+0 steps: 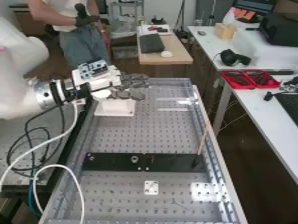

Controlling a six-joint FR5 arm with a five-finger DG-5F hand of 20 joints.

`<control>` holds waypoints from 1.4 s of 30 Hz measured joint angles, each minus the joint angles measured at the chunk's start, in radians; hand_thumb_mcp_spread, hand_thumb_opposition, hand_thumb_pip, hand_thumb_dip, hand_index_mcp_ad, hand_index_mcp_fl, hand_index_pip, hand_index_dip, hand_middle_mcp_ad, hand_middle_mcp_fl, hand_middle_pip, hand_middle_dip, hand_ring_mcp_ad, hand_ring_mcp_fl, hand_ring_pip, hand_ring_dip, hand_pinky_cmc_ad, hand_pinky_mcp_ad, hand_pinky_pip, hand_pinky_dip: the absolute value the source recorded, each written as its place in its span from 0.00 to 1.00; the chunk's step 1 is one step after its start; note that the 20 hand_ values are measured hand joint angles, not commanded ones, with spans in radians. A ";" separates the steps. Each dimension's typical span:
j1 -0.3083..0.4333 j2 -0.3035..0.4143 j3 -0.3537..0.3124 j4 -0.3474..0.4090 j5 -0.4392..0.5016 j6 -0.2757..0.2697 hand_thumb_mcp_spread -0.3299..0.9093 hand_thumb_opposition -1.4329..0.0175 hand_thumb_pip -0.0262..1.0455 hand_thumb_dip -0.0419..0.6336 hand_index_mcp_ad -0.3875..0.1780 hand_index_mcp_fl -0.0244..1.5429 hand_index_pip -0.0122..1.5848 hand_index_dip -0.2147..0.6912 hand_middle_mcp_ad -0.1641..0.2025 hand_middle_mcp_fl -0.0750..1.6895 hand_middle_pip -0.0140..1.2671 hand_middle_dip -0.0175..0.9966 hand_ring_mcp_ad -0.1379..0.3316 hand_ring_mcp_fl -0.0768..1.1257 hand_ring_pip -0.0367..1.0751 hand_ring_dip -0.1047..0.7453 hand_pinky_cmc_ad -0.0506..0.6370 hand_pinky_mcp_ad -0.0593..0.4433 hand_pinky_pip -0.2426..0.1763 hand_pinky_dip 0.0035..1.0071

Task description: Grab the larger nut and place it in the white container

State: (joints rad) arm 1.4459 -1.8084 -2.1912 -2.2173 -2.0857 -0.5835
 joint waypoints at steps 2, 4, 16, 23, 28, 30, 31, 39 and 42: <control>0.020 -0.024 0.017 -0.023 -0.038 0.003 0.56 0.31 0.63 0.29 0.38 0.31 0.94 0.24 0.65 0.06 0.11 0.25 0.60 0.06 0.13 0.30 0.56 0.70 0.35 0.48; 0.033 -0.040 0.028 -0.042 -0.067 0.002 0.56 0.31 0.63 0.29 0.38 0.31 0.94 0.24 0.65 0.06 0.11 0.25 0.60 0.06 0.13 0.30 0.56 0.70 0.36 0.46; 0.069 -0.088 0.042 -0.103 -0.131 -0.003 0.56 0.31 0.63 0.29 0.38 0.31 0.94 0.24 0.65 0.06 0.11 0.25 0.59 0.06 0.13 0.30 0.56 0.70 0.36 0.45; 0.074 -0.098 0.055 -0.164 -0.122 -0.033 0.59 0.32 0.68 0.32 0.32 0.24 0.88 0.24 0.65 0.07 0.11 0.25 0.60 0.06 0.12 0.30 0.56 0.70 0.36 0.43; 0.065 -0.099 0.055 -0.154 -0.110 -0.024 0.58 0.35 0.70 0.33 0.28 0.10 0.73 0.14 0.65 0.05 0.11 0.25 0.59 0.06 0.11 0.30 0.56 0.70 0.36 0.43; 0.062 -0.097 0.054 -0.151 -0.106 -0.021 0.58 0.35 0.70 0.34 0.28 0.07 0.69 0.12 0.65 0.05 0.11 0.25 0.59 0.06 0.11 0.30 0.56 0.70 0.36 0.44; 0.060 -0.095 0.053 -0.148 -0.102 -0.018 0.58 0.35 0.70 0.34 0.28 0.05 0.66 0.11 0.65 0.05 0.11 0.25 0.59 0.06 0.11 0.30 0.56 0.70 0.36 0.44; -0.004 -0.013 0.062 -0.159 -0.015 0.021 0.55 0.37 0.70 0.34 0.29 0.04 0.57 0.06 0.65 0.05 0.11 0.25 0.60 0.06 0.11 0.30 0.56 0.70 0.36 0.46; -0.038 0.040 0.072 -0.177 0.022 0.029 0.50 0.40 0.70 0.34 0.29 0.03 0.46 0.06 0.65 0.06 0.11 0.25 0.60 0.07 0.11 0.30 0.56 0.70 0.36 0.52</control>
State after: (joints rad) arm 1.4078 -1.7682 -2.1191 -2.3939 -2.0635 -0.5547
